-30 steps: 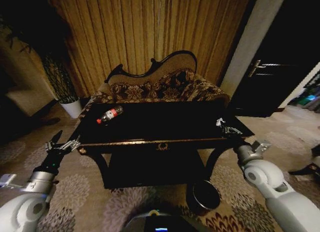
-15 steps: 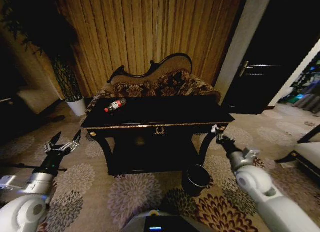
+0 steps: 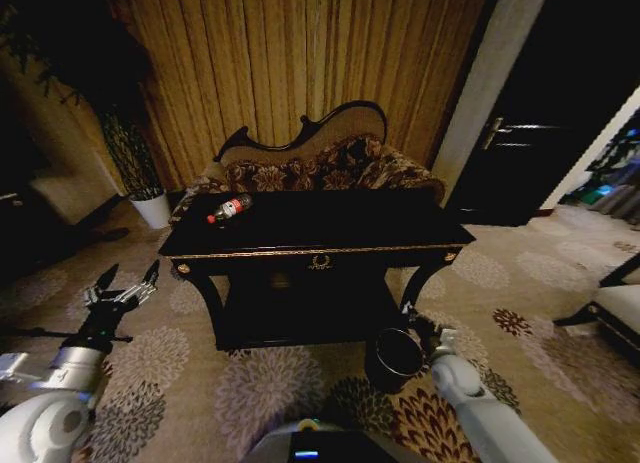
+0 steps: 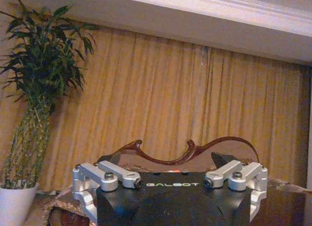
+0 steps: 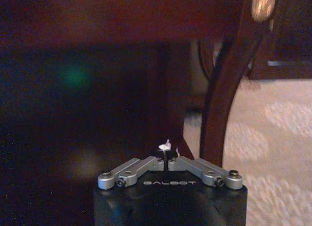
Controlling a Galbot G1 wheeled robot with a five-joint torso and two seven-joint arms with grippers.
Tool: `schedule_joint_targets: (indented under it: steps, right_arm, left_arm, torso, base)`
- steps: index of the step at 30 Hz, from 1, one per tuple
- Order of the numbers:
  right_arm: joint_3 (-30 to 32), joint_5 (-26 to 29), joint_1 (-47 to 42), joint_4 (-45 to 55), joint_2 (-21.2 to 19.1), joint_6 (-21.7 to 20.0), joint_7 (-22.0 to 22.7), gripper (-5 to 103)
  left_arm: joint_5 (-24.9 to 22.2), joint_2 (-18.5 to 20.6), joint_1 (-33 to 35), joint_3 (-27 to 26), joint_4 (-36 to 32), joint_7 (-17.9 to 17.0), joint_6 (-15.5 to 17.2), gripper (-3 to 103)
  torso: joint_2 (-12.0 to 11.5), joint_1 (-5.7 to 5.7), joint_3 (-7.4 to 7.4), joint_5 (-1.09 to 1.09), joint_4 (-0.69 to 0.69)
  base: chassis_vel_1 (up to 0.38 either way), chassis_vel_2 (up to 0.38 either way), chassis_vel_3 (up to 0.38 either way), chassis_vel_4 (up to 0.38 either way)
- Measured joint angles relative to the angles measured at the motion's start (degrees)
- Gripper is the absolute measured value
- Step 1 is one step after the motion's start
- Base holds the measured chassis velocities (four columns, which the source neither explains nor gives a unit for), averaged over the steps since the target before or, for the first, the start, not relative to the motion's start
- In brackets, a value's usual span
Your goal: Move to the front of the table and place the trash on the table into the trash bin.
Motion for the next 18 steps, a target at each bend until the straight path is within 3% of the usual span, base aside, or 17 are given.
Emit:
schedule_joint_targets:
  steps: [6, 18]
  right_arm:
    - [-1.5, -2.8, 4.1, -10.7, 2.8, 0.7, 0.1, 0]
    - [-1.8, -6.7, 7.0, -19.4, 5.0, 3.1, 0.1, 0]
  left_arm:
    - [0.0, -0.4, 0.4, -0.5, 0.3, 0.2, -0.5, 100]
    - [0.0, -0.7, 0.6, -0.5, 0.6, 0.4, -1.0, 100]
  torso:
    - [0.0, 0.02, 0.01, -0.01, -0.01]
    - [0.0, 0.02, 0.01, 0.00, -0.01]
  base:
    - [0.000, 0.000, 0.000, 0.000]
    - [0.000, 0.000, 0.000, 0.000]
